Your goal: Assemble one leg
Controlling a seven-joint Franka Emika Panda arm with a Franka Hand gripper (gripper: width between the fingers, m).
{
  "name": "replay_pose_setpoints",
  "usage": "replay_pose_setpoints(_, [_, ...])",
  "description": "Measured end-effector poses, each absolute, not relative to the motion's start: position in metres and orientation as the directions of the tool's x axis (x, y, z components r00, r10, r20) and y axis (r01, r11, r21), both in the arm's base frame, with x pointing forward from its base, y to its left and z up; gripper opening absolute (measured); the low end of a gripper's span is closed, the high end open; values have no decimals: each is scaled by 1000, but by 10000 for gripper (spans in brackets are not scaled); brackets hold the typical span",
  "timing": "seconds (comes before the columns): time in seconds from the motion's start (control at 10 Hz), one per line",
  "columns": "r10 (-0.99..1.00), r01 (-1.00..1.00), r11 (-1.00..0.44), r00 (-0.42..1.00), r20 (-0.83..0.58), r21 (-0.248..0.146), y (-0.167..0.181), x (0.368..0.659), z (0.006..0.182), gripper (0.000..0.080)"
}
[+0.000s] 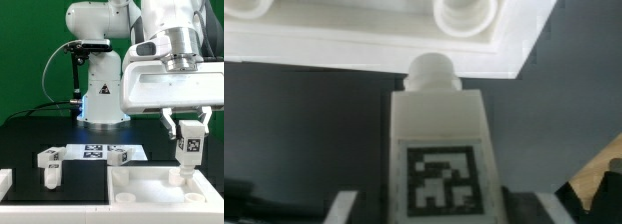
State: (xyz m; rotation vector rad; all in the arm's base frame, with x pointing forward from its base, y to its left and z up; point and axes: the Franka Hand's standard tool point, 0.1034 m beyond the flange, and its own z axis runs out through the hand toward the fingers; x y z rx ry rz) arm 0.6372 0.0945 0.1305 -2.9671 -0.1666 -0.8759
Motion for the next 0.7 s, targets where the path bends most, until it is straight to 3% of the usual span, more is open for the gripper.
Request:
replay_pose_setpoints(0.2, [92,116,-993,836,541,-11,95,636,128,285])
replay_pose_setpoints(0.7, [112,134,-991,837,536,-3,108,628,96,285])
